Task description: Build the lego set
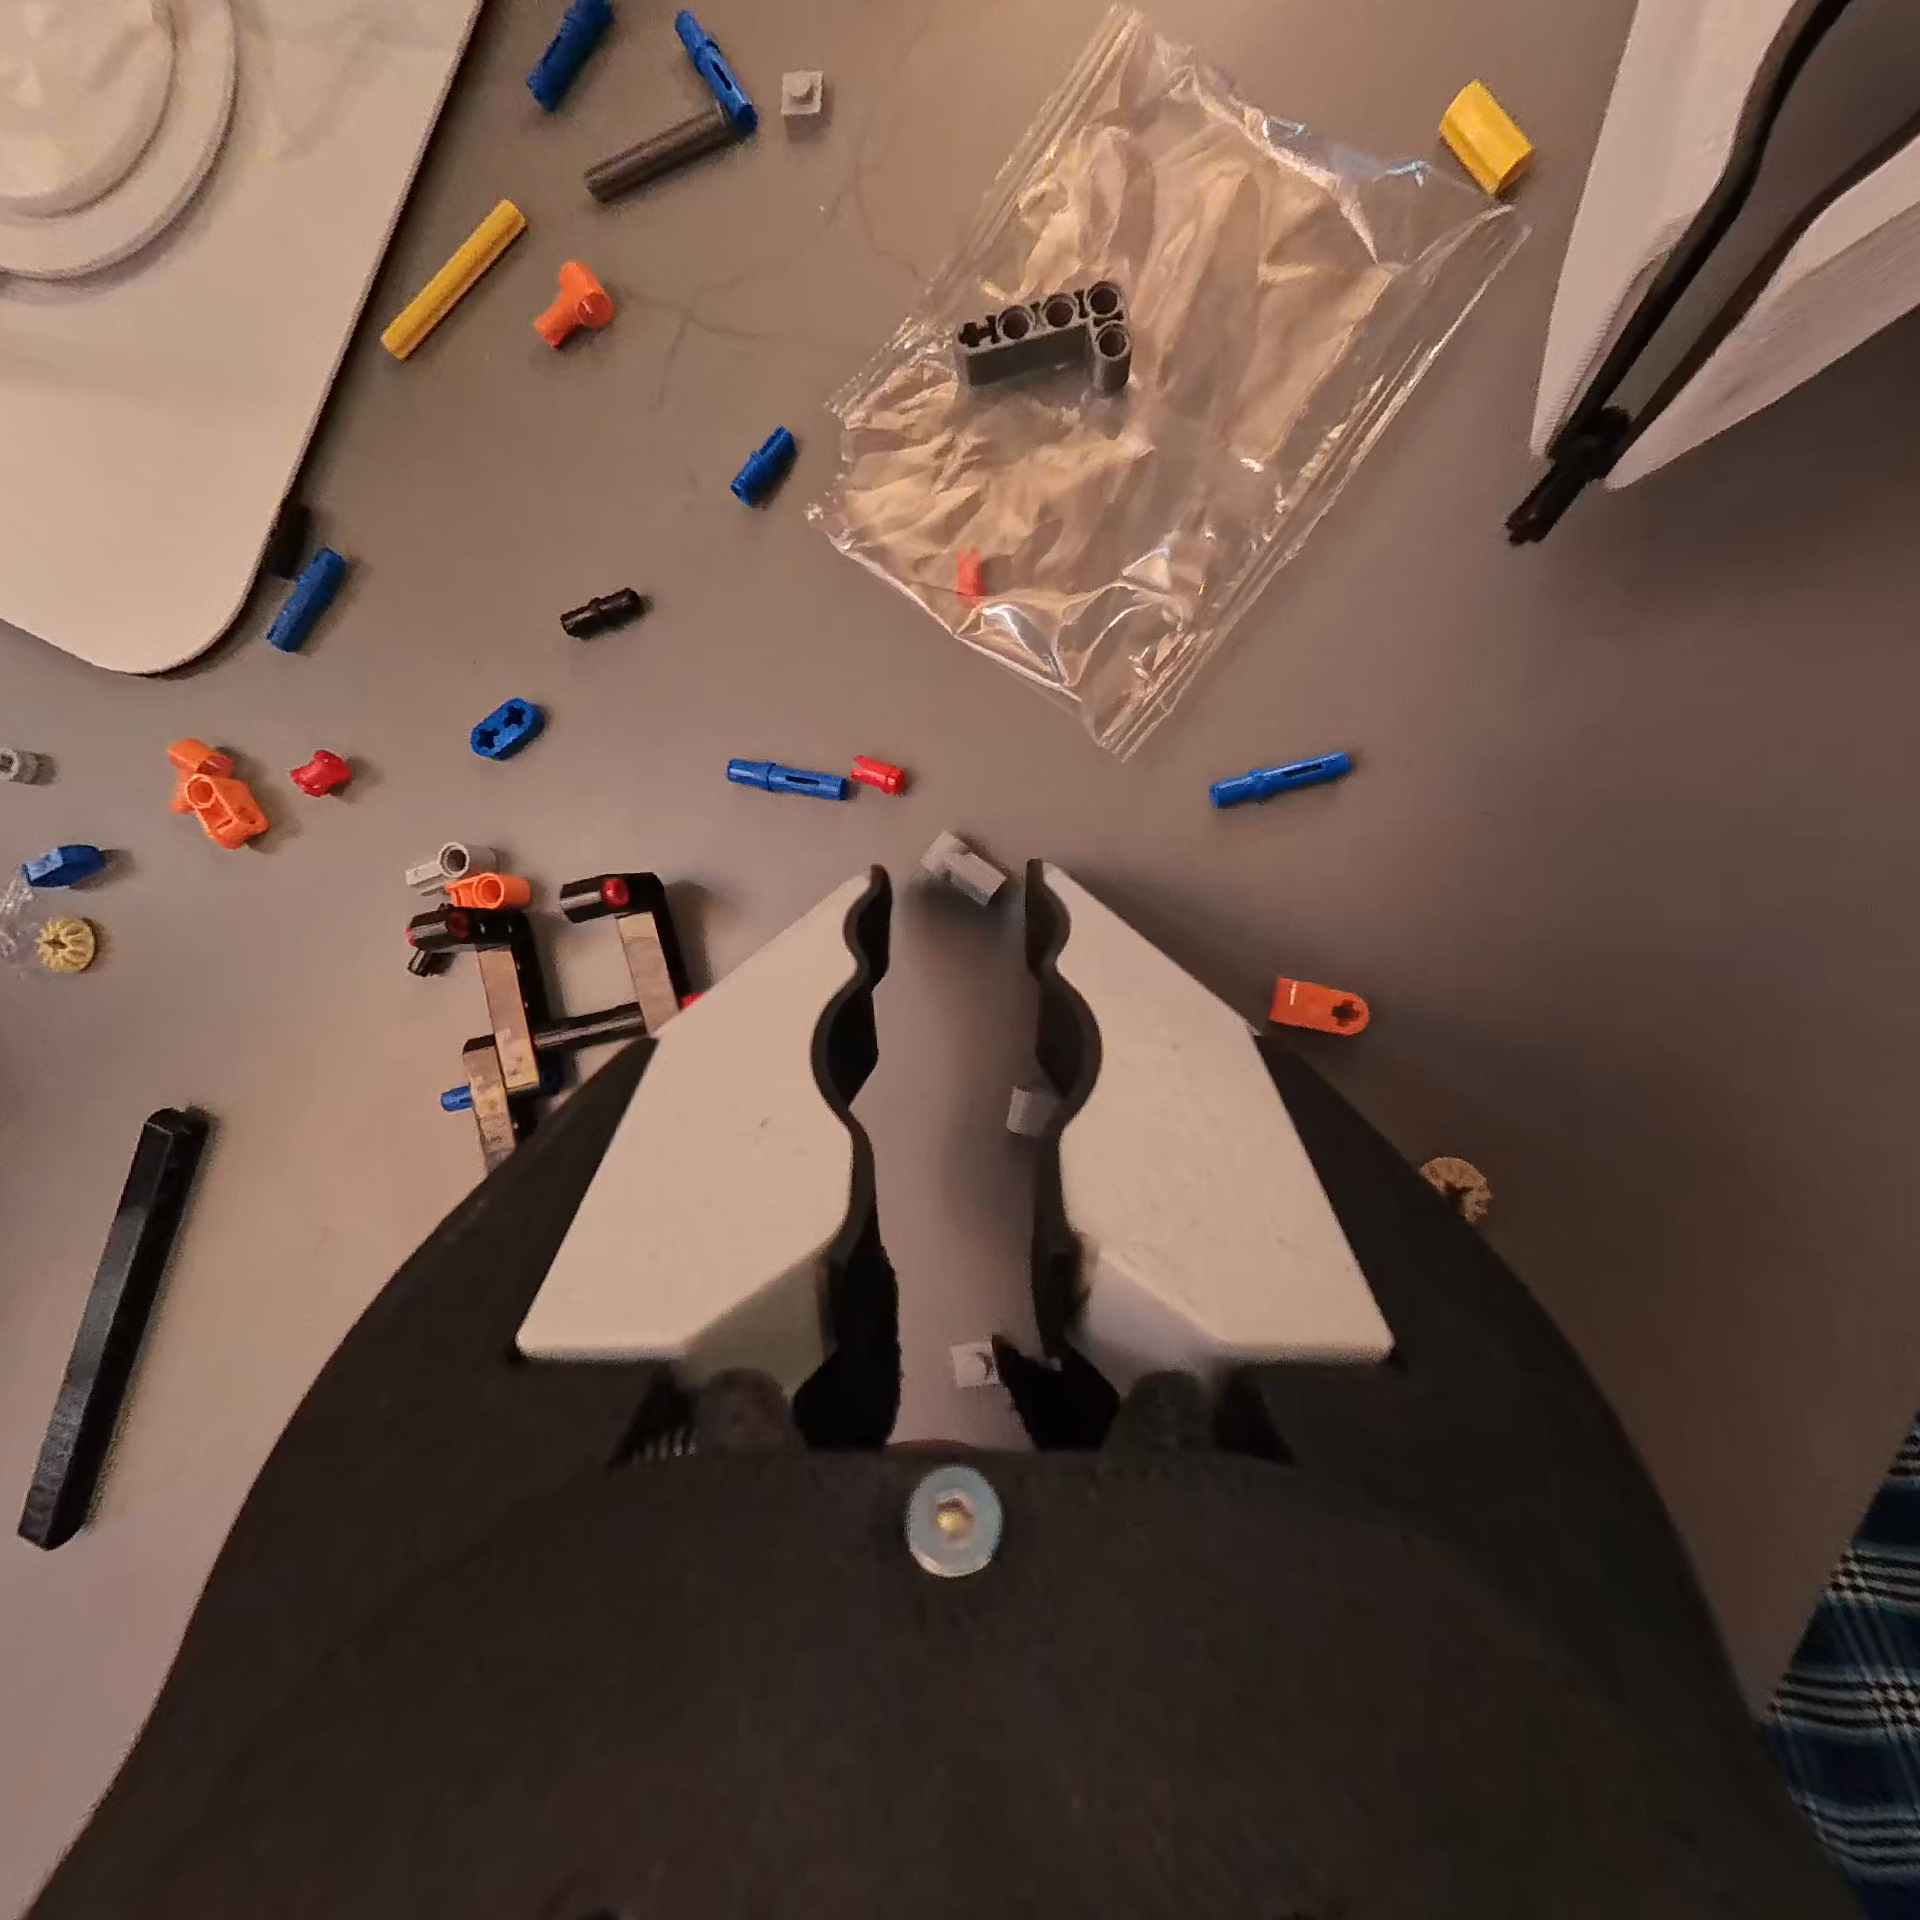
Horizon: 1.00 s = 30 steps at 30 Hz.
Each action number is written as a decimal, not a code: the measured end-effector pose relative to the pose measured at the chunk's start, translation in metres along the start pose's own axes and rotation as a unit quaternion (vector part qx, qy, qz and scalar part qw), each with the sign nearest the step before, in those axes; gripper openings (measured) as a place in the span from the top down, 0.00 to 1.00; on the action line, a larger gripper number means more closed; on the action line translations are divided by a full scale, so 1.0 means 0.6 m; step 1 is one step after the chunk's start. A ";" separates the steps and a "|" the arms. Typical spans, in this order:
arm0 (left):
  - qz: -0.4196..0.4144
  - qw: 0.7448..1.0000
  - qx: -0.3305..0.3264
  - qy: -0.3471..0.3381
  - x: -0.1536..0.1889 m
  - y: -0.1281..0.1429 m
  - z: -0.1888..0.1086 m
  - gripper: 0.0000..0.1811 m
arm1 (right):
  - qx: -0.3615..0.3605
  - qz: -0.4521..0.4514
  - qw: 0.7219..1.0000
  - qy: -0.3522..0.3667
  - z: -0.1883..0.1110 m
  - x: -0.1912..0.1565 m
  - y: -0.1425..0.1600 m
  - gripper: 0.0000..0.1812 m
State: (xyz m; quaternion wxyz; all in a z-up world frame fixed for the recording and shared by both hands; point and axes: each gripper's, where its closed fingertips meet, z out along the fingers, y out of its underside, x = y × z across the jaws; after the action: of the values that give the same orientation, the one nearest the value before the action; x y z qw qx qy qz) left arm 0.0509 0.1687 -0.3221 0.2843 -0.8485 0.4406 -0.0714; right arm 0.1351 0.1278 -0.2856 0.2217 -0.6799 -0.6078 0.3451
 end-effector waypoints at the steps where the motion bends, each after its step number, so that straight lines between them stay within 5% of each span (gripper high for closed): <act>1: -0.003 1.000 0.002 0.002 0.000 -0.001 -0.001 0.86 | -0.001 -0.001 1.000 0.002 -0.002 0.001 0.000 0.99; 20: -0.025 0.999 0.035 -0.026 -0.008 -0.030 -0.038 0.85 | -0.011 0.050 0.994 0.097 -0.110 0.069 0.091 0.99; 30: -0.040 0.998 0.031 -0.035 -0.001 -0.024 -0.040 0.85 | -0.044 0.049 0.989 0.134 -0.112 0.095 0.139 0.99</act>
State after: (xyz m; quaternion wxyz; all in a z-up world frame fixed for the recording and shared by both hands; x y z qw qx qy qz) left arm 0.0516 0.1655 -0.2945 0.3223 -0.8584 0.3935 -0.0667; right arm 0.2420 0.1783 -0.3128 0.2540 -0.7580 -0.5533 0.2339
